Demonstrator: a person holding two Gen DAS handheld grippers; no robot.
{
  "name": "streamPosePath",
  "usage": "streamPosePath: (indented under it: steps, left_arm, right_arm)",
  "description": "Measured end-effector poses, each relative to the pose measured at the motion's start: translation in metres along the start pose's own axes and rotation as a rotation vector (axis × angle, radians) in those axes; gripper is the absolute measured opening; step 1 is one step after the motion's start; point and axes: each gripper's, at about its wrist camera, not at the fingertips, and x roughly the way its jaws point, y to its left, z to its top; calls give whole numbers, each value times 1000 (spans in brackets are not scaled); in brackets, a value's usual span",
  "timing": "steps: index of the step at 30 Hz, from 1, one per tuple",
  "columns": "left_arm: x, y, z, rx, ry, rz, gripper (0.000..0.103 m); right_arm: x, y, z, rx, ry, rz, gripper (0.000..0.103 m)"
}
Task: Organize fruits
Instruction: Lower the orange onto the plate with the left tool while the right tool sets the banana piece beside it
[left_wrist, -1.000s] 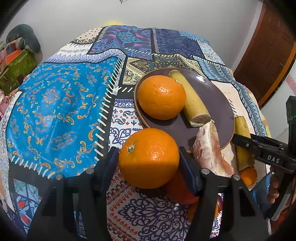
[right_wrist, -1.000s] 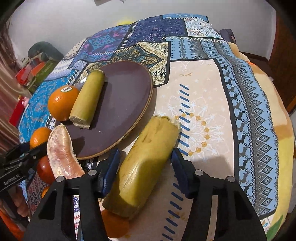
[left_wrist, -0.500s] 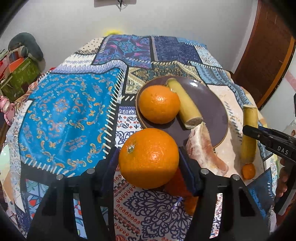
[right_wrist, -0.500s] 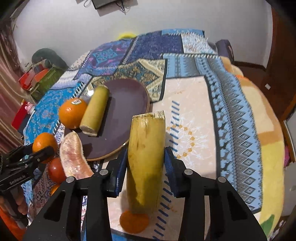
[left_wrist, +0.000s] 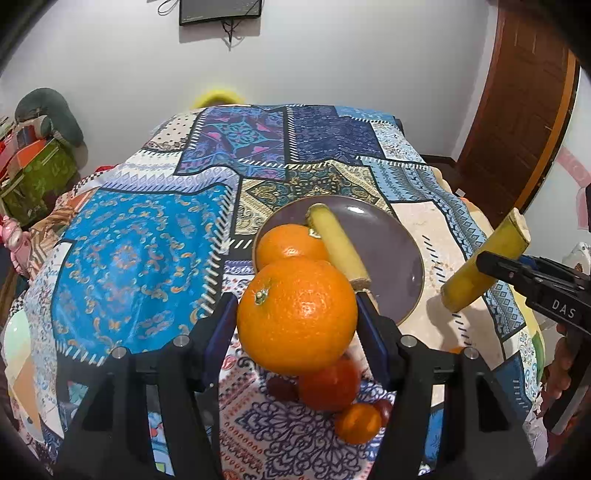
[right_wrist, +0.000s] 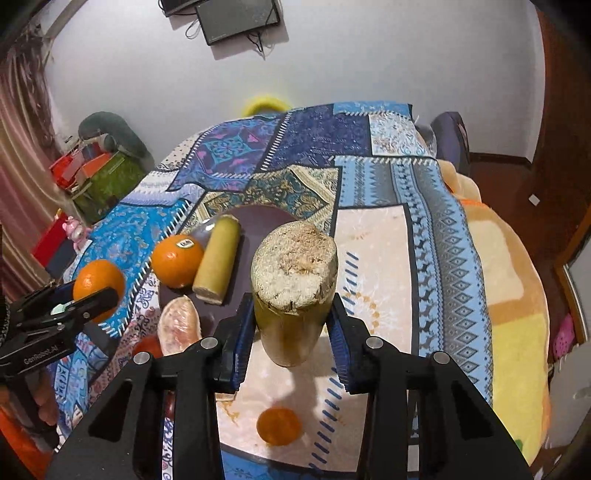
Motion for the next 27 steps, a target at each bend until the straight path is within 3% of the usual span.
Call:
streamPosePath:
  steps: [11, 19, 27]
  left_arm:
    - [41, -7, 7, 12, 50, -6, 63]
    - [57, -9, 13, 22, 40, -9, 63]
    - [87, 5, 20, -44, 90, -24, 62]
  right_arm:
    - [29, 20, 9, -44, 33, 39, 35]
    - [49, 29, 26, -72, 40, 44, 35]
    - [78, 29, 38, -54, 83, 57, 35]
